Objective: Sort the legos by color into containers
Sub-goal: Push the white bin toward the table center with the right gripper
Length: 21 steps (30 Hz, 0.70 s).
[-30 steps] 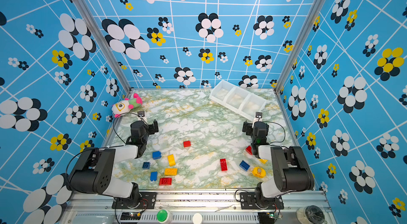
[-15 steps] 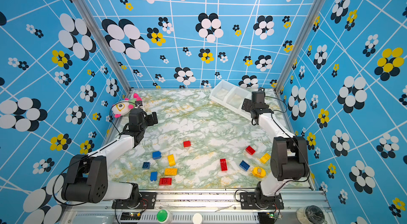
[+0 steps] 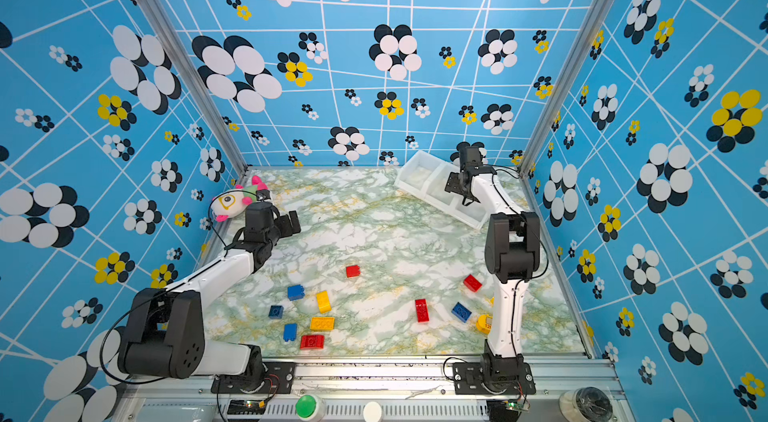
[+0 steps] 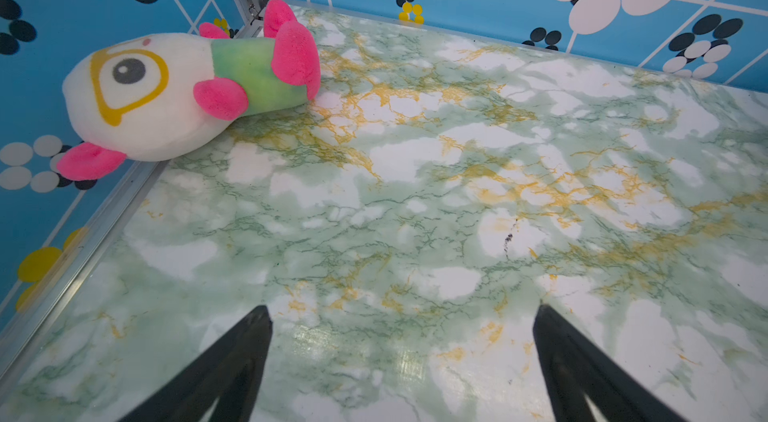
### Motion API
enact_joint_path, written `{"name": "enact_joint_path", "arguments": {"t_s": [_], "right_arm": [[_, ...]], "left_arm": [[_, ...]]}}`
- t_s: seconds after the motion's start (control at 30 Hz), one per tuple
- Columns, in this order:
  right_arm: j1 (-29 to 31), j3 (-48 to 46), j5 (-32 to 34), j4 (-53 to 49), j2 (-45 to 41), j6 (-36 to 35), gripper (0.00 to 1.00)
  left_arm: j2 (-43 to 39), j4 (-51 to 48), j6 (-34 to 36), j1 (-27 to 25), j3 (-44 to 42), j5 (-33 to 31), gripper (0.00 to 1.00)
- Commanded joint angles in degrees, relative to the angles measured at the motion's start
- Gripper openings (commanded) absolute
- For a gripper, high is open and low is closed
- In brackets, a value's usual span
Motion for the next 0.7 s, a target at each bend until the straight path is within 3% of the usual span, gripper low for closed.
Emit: {"name": "enact_joint_path", "arguments": {"t_s": [0.0, 0.2, 0.43, 0.67], "right_arm": [[1.1, 4.2, -0.1, -6.4, 3.1, 1.7, 0.87], [2.0, 6.7, 1.2, -8.0, 6.2, 2.7, 0.71], [3.8, 6.5, 1.5, -8.9, 7.3, 2.7, 0.42], [6.6, 1.8, 1.1, -7.7, 4.6, 1.1, 0.29]], "left_arm": [[0.8, -1.8, -1.1, -0.5, 1.5, 1.2, 0.99], [1.1, -2.1, -1.3, -0.7, 1.6, 1.5, 0.99], [1.1, -2.5, -1.5, -0.8, 1.7, 1.9, 0.99], [0.5, -3.0, -2.0, -0.9, 1.4, 2.0, 0.99]]}}
